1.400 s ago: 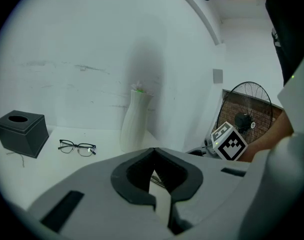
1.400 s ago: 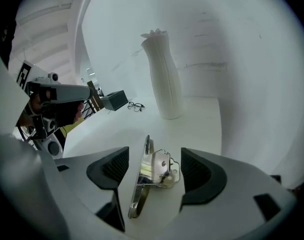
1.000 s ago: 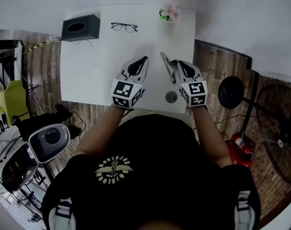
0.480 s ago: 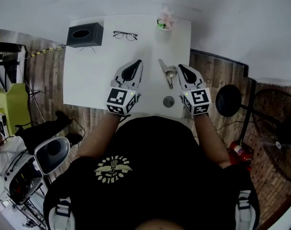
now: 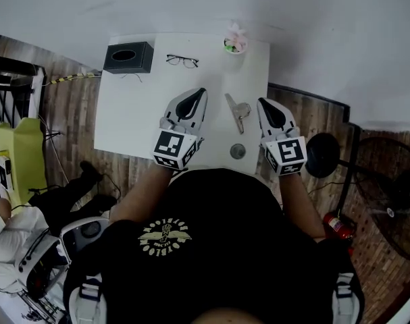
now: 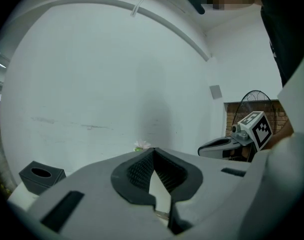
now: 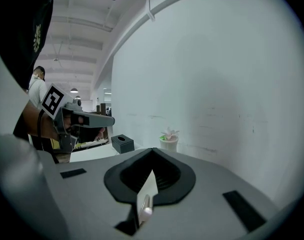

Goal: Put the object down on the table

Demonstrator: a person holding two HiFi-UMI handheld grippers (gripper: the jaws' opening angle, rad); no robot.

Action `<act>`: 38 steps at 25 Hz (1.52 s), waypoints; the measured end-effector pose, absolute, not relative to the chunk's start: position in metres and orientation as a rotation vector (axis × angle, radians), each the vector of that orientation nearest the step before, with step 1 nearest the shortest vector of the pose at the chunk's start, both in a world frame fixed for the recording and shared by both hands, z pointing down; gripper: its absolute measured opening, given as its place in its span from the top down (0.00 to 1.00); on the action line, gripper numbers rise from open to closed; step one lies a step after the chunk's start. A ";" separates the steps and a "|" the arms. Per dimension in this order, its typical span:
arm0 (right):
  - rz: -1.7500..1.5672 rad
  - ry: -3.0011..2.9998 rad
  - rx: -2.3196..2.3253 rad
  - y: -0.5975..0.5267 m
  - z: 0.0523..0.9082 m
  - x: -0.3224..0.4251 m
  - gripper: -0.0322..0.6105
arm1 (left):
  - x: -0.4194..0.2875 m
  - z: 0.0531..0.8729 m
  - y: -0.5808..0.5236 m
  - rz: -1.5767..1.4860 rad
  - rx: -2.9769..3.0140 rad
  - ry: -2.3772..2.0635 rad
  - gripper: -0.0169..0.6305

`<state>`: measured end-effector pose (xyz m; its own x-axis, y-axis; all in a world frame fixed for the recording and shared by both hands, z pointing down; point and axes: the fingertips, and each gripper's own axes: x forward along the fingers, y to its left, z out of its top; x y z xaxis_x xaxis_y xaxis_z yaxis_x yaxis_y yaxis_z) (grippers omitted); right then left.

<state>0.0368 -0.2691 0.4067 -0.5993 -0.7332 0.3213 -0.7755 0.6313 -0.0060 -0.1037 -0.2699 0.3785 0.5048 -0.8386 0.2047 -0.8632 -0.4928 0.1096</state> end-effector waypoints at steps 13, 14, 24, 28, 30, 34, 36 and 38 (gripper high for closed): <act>0.056 -2.637 1.263 -0.270 0.321 0.048 0.95 | -0.109 0.312 -0.269 0.128 2.615 -1.570 0.96; 0.044 -2.641 1.276 -0.272 0.315 0.051 0.95 | -0.112 0.308 -0.269 0.127 2.615 -1.587 0.96; -0.025 -2.655 1.347 -0.279 0.286 0.074 0.95 | -0.133 0.281 -0.266 0.109 2.594 -1.701 0.96; 0.000 -2.633 1.369 -0.273 0.291 0.076 0.95 | -0.133 0.279 -0.261 0.108 2.606 -1.685 0.96; 0.018 -2.625 1.389 -0.270 0.292 0.077 0.95 | -0.134 0.279 -0.257 0.117 2.622 -1.671 0.96; 0.023 -2.592 1.460 -0.268 0.287 0.075 0.95 | -0.144 0.275 -0.251 0.121 2.647 -1.651 0.96; 0.026 -2.586 1.490 -0.264 0.281 0.068 0.95 | -0.155 0.270 -0.247 0.114 2.658 -1.647 0.96; 0.022 -2.584 1.512 -0.260 0.275 0.057 0.95 | -0.168 0.264 -0.242 0.103 2.676 -1.644 0.96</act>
<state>0.0574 -0.2596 0.2747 -0.4818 -0.8660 0.1340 -0.8682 0.4925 0.0612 -0.1683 -0.2422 0.2645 0.4505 -0.8911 0.0552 -0.8910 -0.4526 -0.0348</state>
